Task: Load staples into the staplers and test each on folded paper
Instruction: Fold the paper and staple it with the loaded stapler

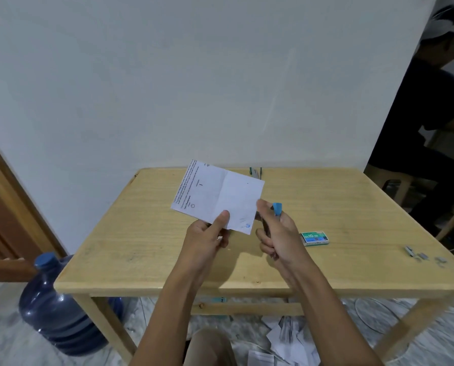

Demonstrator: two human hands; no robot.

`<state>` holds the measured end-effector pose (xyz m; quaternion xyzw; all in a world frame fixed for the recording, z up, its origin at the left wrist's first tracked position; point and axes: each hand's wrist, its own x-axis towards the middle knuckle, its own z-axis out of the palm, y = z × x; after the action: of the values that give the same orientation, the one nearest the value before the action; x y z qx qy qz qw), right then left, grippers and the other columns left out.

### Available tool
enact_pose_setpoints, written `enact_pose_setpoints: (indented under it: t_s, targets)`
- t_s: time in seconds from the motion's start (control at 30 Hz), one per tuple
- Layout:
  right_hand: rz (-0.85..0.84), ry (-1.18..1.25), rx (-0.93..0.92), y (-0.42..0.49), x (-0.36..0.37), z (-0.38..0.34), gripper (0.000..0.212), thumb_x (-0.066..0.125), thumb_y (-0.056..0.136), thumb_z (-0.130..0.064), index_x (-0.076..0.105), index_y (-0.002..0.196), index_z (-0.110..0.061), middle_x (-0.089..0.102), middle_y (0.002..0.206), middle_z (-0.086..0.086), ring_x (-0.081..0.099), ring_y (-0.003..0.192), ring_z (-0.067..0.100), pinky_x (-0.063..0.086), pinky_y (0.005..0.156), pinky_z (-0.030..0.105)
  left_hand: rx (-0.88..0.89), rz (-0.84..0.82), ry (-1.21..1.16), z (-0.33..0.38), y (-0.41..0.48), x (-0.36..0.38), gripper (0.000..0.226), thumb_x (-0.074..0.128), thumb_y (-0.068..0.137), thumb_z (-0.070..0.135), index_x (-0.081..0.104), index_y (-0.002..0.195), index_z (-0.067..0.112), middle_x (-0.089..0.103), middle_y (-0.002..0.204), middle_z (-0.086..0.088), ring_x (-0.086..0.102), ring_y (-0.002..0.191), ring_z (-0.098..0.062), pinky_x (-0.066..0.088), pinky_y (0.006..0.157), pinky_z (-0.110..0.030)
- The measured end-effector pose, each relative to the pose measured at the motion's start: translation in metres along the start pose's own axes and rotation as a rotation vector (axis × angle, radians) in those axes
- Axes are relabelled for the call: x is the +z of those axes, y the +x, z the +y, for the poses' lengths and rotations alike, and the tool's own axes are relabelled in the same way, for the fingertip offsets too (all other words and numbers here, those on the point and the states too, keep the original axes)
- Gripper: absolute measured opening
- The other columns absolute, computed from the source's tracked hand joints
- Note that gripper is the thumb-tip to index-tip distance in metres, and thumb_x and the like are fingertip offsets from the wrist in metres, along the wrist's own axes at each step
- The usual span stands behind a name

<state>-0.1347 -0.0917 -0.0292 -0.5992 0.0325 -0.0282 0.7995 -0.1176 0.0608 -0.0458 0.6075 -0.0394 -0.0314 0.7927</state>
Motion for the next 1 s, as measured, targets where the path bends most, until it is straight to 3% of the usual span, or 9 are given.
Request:
enact_pose_setpoints:
  t_s: [0.13,0.23,0.33,0.47,0.57,0.67,0.73,0.87,1.0]
  targets:
    - [0.070,-0.192,-0.047,0.006,0.002,-0.004,0.022,0.064,0.094,-0.023,0.063,0.116,-0.022,0.053,0.057,-0.007,0.030,0.039,0.004,0.025,0.039,0.020,-0.089,-0.013,0.057,0.000,0.004,-0.013,0.018,0.066,0.093,0.027,0.071,0.091,0.010,0.057,0.066,0.000,0.044,0.060,-0.018,0.042,0.069,-0.035]
    - [0.127,-0.273,-0.061,0.009,-0.002,-0.005,0.026,0.065,0.093,-0.031,0.061,0.118,-0.029,0.072,0.084,-0.007,0.032,0.041,0.005,0.029,0.039,0.020,-0.125,0.124,0.170,0.005,0.019,-0.033,0.023,0.068,0.091,0.030,0.068,0.089,0.007,0.060,0.063,0.001,0.049,0.057,-0.016,0.043,0.065,-0.034]
    - [0.142,-0.306,-0.030,0.008,-0.011,-0.005,0.032,0.062,0.094,-0.034,0.057,0.125,-0.030,0.069,0.092,-0.003,0.028,0.044,0.008,0.028,0.041,0.022,-0.127,0.336,0.384,0.012,0.043,-0.054,0.021,0.065,0.091,0.024,0.065,0.076,0.009,0.063,0.071,-0.001,0.054,0.061,-0.015,0.042,0.060,-0.029]
    - [0.118,-0.320,-0.020,0.004,-0.019,-0.005,0.036,0.061,0.095,-0.035,0.056,0.129,-0.028,0.066,0.092,-0.002,0.029,0.049,0.010,0.029,0.045,0.026,-0.140,0.515,0.547,0.005,0.077,-0.081,0.019,0.061,0.091,0.026,0.062,0.086,0.007,0.065,0.094,-0.007,0.064,0.093,-0.028,0.050,0.072,-0.033]
    - [0.100,-0.323,-0.025,0.004,-0.020,-0.006,0.035,0.061,0.095,-0.033,0.056,0.129,-0.027,0.065,0.089,-0.002,0.029,0.050,0.011,0.028,0.046,0.027,-0.227,0.660,0.972,-0.003,0.090,-0.090,0.069,0.068,0.084,0.043,0.040,0.133,0.003,0.042,0.136,-0.017,0.040,0.126,-0.038,0.038,0.099,-0.045]
    - [0.105,-0.332,-0.035,0.006,-0.022,-0.008,0.033,0.062,0.095,-0.030,0.057,0.127,-0.028,0.065,0.085,-0.003,0.029,0.050,0.011,0.028,0.045,0.026,-0.131,0.843,1.130,-0.009,0.082,-0.089,0.104,0.072,0.077,0.048,0.008,0.148,0.006,0.013,0.155,-0.022,0.029,0.132,-0.038,0.033,0.103,-0.046]
    - [0.115,-0.335,-0.023,0.009,-0.024,-0.008,0.034,0.061,0.095,-0.025,0.056,0.128,-0.030,0.061,0.080,0.002,0.029,0.049,0.012,0.028,0.044,0.026,-0.021,0.768,1.205,-0.019,0.076,-0.089,0.092,0.065,0.084,0.047,0.012,0.150,0.011,0.009,0.157,-0.019,0.023,0.138,-0.037,0.026,0.108,-0.048]
    - [0.070,-0.281,0.046,0.013,-0.024,-0.008,0.039,0.054,0.093,-0.015,0.055,0.128,-0.032,0.050,0.084,0.012,0.033,0.051,0.014,0.029,0.043,0.024,0.012,0.563,1.409,-0.024,0.074,-0.094,0.044,0.047,0.090,0.051,0.063,0.115,0.018,0.054,0.127,-0.008,0.047,0.118,-0.029,0.029,0.101,-0.044]
    - [0.003,-0.432,0.115,0.016,-0.028,-0.004,0.042,0.050,0.100,-0.027,0.046,0.141,-0.023,0.050,0.075,0.007,0.041,0.056,0.014,0.037,0.051,0.029,-0.024,0.526,1.419,-0.023,0.084,-0.095,0.043,0.047,0.087,0.056,0.063,0.100,0.019,0.056,0.113,-0.003,0.050,0.114,-0.027,0.030,0.100,-0.045]
